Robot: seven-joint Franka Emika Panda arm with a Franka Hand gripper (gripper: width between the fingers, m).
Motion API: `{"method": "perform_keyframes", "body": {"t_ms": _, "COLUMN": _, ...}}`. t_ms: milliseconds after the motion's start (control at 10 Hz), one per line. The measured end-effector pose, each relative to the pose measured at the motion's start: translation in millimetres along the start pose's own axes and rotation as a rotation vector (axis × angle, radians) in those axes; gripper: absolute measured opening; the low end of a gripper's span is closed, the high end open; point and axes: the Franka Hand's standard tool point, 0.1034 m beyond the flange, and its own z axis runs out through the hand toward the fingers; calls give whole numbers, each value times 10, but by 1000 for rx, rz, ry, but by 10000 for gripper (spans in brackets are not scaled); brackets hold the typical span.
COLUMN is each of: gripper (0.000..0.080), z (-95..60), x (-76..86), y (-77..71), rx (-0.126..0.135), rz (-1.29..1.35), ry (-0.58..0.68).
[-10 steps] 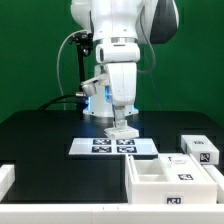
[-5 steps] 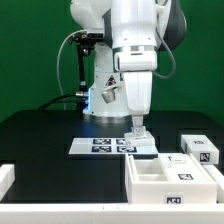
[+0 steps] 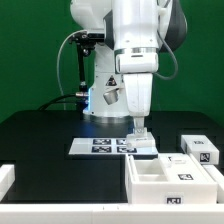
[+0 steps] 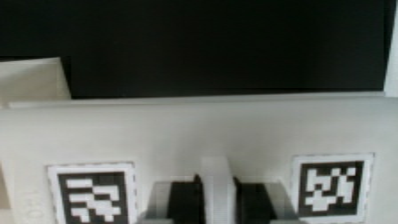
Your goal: Assemble cabinet
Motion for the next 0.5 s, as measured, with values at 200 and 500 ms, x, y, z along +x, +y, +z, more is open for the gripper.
{"method": "perform_keyframes", "body": {"t_ms": 200, "gripper": 64, "z": 54, "x": 37, "y": 126, "rx": 21, "rz": -74, "ry": -9}}
{"method": "perform_keyframes", "body": {"t_ms": 500, "gripper": 64, "z": 67, "x": 28, "y": 93, "rx": 25, "rz": -65, "ry": -10}}
